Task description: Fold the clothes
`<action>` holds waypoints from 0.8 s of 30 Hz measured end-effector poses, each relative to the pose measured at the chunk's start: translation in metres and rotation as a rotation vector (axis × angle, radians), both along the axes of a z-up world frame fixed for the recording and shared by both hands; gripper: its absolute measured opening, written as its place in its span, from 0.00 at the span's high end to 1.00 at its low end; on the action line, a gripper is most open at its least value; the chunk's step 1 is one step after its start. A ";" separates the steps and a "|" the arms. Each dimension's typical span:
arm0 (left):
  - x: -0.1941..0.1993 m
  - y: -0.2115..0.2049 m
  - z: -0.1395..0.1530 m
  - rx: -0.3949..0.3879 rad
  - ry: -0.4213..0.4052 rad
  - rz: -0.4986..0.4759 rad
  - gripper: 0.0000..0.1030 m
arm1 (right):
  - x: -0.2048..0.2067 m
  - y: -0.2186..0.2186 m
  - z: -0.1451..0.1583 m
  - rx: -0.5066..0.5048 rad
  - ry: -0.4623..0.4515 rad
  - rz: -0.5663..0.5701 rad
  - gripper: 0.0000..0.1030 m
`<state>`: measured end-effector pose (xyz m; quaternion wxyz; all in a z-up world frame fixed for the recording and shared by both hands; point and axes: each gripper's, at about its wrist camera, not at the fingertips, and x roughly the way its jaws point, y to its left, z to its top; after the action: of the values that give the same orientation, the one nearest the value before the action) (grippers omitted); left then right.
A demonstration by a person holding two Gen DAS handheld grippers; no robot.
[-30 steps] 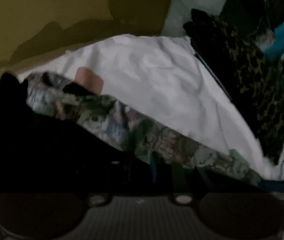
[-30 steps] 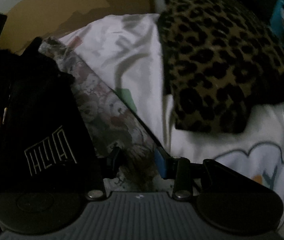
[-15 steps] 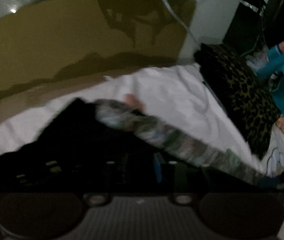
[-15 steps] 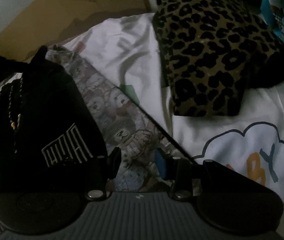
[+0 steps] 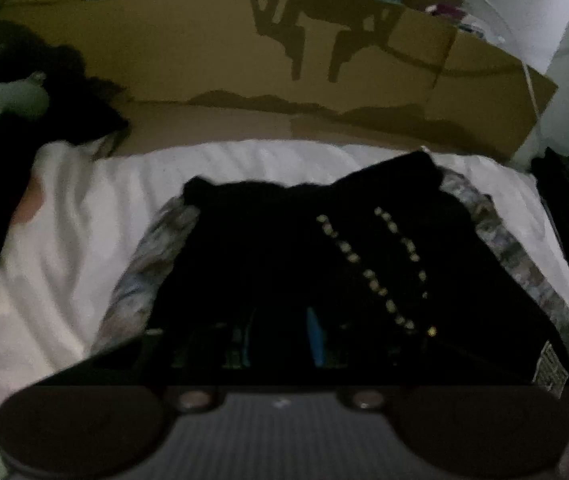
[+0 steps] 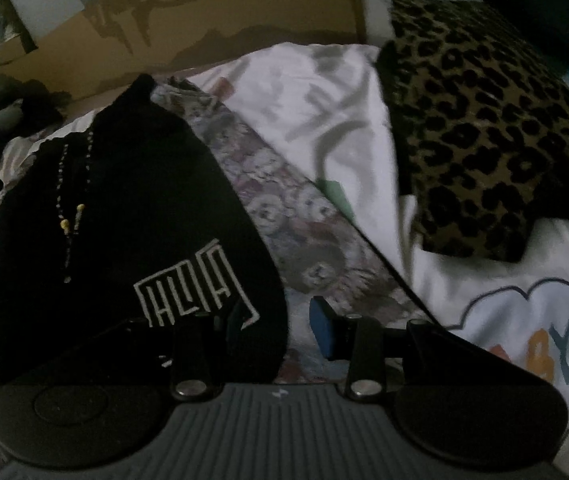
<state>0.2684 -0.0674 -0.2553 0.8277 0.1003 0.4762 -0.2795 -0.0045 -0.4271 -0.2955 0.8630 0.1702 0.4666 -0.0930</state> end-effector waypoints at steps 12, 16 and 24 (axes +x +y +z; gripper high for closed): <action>0.012 0.047 -0.050 0.102 0.023 0.108 0.72 | 0.025 0.036 -0.003 0.003 0.014 0.087 0.57; 0.030 0.071 -0.068 0.128 0.042 0.170 0.83 | 0.030 0.045 -0.008 -0.005 0.032 0.112 0.57; 0.039 0.100 -0.039 -0.002 0.064 0.235 0.86 | 0.030 0.044 -0.018 -0.011 0.067 0.103 0.57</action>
<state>0.3075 0.0324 -0.2944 0.8393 0.0338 0.5105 -0.1840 0.0256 -0.3827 -0.3138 0.8513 0.1380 0.5030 -0.0568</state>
